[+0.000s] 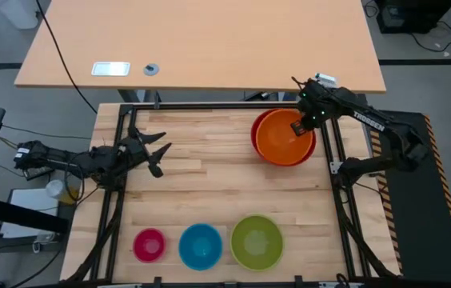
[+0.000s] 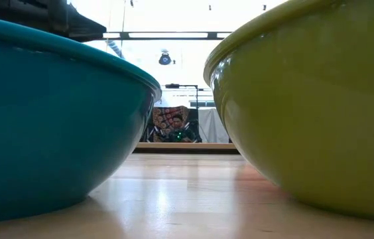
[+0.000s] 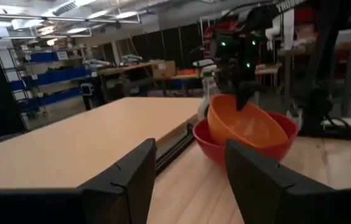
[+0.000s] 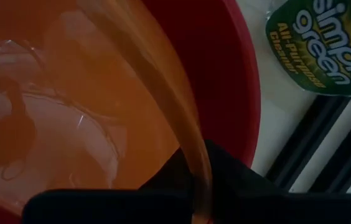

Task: Nest bowls inside each other
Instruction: Stack the orange bowl on top of the red bowl, then stack the green bowl on top of the orange bowl

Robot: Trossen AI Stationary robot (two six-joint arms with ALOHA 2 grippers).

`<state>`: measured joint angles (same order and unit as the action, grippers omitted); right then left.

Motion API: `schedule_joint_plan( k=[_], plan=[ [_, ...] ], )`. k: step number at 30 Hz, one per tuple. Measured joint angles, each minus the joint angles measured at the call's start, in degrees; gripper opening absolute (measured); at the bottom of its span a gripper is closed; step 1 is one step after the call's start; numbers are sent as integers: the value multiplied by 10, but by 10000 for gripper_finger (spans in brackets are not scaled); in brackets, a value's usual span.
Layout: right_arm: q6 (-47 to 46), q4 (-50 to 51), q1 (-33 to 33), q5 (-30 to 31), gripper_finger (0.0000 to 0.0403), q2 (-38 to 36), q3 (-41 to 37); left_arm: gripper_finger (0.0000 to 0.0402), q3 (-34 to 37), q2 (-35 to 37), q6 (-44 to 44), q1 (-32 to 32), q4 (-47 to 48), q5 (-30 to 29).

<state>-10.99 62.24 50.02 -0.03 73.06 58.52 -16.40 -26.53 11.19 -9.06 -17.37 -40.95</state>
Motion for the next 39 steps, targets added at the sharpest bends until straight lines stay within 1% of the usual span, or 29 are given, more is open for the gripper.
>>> schedule_joint_plan(
  k=[3,7,9,12,16,18,20,21,23,25,27,31,35,39],
  plan=[
    [6,3,0,13,58,9,0,192,-8,-19,0,0,4,0],
    [16,15,1,19,94,11,1,192,-11,-36,2,0,4,0],
    [20,36,1,30,112,10,12,192,-11,-40,4,0,2,0],
    [18,74,-1,71,133,4,52,192,-11,-40,5,0,-3,0],
    [5,132,-21,133,145,-7,129,192,-11,-40,4,0,-13,1],
    [13,154,-46,136,146,-14,162,192,-11,-40,4,0,-13,3],
    [26,152,-89,111,146,-24,175,192,-11,-40,4,0,-12,5],
    [28,143,-117,88,145,-30,175,192,-11,-40,5,0,-13,5],
    [19,109,-184,49,145,-36,168,192,-11,-40,5,0,-13,6],
    [18,75,-262,25,145,-34,157,192,-11,-40,8,0,-13,6],
    [27,39,-342,21,145,-24,145,192,-11,-40,15,0,-14,6],
    [54,-20,-474,51,145,8,137,192,-11,-40,15,0,-15,7],
    [49,-61,-552,62,149,48,137,192,-11,-40,15,0,-15,7],
    [15,-77,-594,19,172,101,137,192,-11,-40,14,0,-15,7]
  ],
)
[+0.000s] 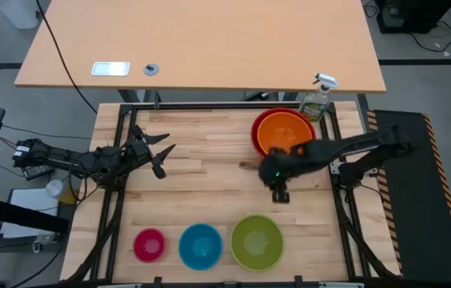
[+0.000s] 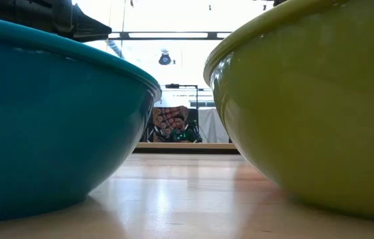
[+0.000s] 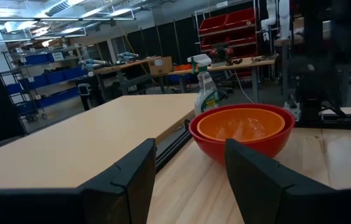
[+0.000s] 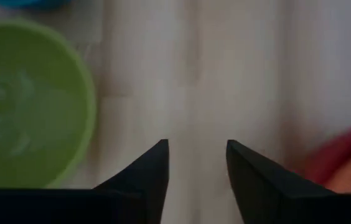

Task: Nest bowls inside each other
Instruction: Stack the green bowl on top of the orange bowl

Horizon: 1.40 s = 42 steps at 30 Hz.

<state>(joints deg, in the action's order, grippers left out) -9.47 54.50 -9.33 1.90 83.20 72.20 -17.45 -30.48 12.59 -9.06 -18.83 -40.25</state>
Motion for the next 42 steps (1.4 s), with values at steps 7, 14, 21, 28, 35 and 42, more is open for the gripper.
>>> schedule_joint_plan(
  k=[7,14,21,28,35,42],
  plan=[
    [-48,-33,-29,-101,246,107,3,192,0,0,-9,0,-2,0],
    [-75,-35,-52,-139,290,169,38,192,0,0,-12,0,-2,0],
    [-91,-29,-81,-110,280,220,50,192,0,0,-10,0,-2,0],
    [-80,-26,-99,-65,205,236,49,192,0,0,-10,0,-2,0],
    [-82,11,-98,-45,104,233,50,192,0,0,-9,0,-3,0],
    [-68,37,-83,-94,23,219,51,192,0,0,-9,0,-4,0]
  ],
)
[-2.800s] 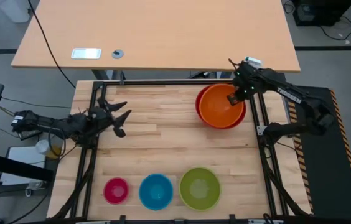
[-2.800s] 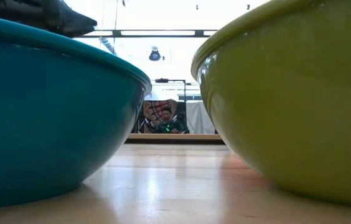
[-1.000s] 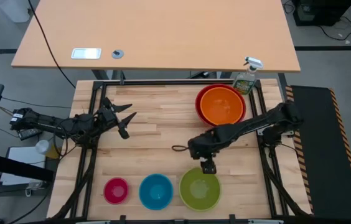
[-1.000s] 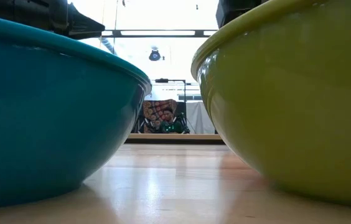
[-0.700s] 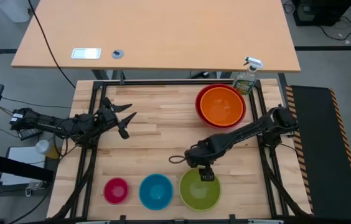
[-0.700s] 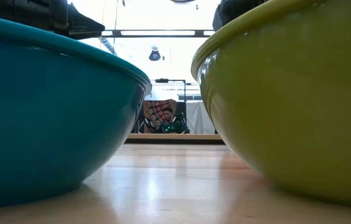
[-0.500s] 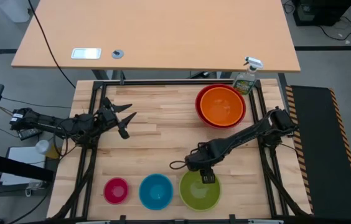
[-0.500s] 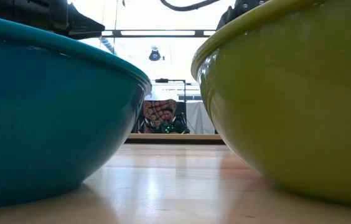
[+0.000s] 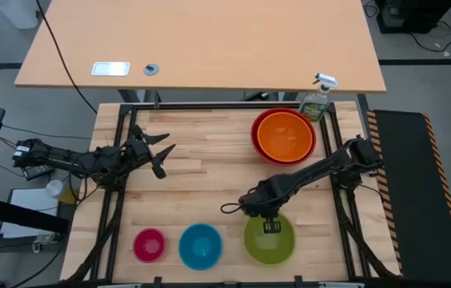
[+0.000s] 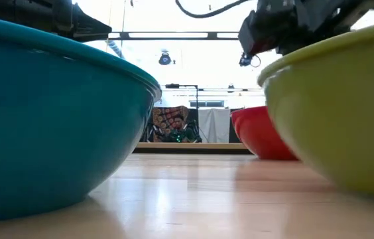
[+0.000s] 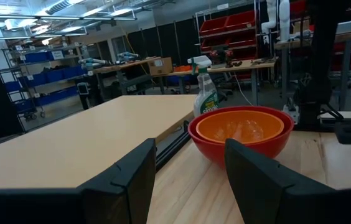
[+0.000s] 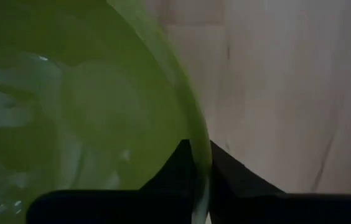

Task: Nest bowls inside each other
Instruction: Stack the green bowl on top of the orange bowl

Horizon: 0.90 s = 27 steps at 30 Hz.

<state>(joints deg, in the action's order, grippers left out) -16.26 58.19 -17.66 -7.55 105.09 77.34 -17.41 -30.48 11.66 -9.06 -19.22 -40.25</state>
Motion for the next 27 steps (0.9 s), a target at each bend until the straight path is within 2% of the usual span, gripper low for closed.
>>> schedule_joint_plan(
  k=[2,6,12,14,19,23,27],
  plan=[
    [10,14,8,3,23,-18,-2,192,0,0,0,0,0,0],
    [21,59,34,64,25,-81,-3,192,0,0,0,0,0,0],
    [24,114,104,119,30,-217,-3,192,0,0,0,0,0,0],
    [16,133,134,164,28,-265,-2,192,0,0,0,0,0,0],
    [-25,175,240,304,31,-361,-2,192,0,0,-1,0,0,0],
    [-28,173,350,320,32,-398,-2,192,0,0,-1,0,-4,0],
    [0,173,447,320,30,-393,-7,192,0,0,-5,0,-8,0]
  ],
)
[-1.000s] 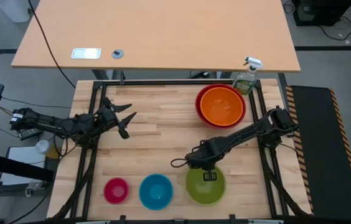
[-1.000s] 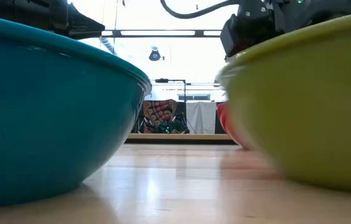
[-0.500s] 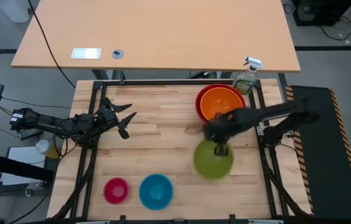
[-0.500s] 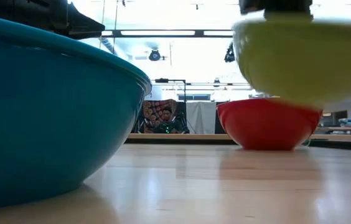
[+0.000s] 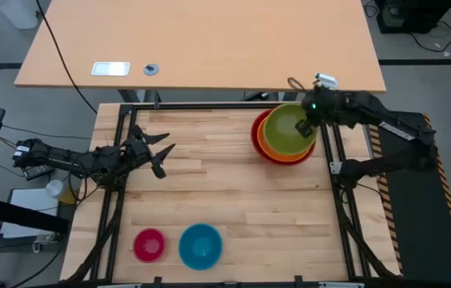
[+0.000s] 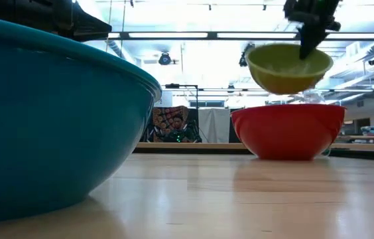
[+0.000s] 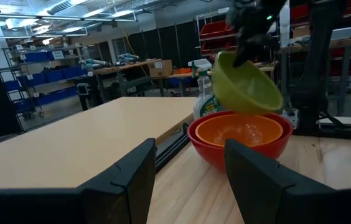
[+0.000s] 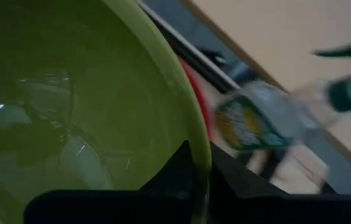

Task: Nest bowls inside each other
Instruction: Stack the green bowl on top of the orange bowl

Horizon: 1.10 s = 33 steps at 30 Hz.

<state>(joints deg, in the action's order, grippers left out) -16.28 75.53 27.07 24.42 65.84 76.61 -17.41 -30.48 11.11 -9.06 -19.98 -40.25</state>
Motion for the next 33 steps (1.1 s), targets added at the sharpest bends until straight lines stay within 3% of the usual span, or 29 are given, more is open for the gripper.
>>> schedule_joint_plan(
  k=[8,15,20,25,33],
  plan=[
    [82,-38,115,-71,32,74,-32,192,0,0,-14,-3,0,0],
    [116,-78,147,-130,35,141,-62,192,-13,-9,-26,-5,10,3],
    [135,-86,151,-140,49,177,-64,192,-67,-56,-60,-15,123,9],
    [166,-80,151,-140,87,198,-64,192,-140,-133,-103,-21,245,9],
    [173,-38,150,-129,177,203,-64,192,-181,-220,-75,-25,249,20]
  ],
)
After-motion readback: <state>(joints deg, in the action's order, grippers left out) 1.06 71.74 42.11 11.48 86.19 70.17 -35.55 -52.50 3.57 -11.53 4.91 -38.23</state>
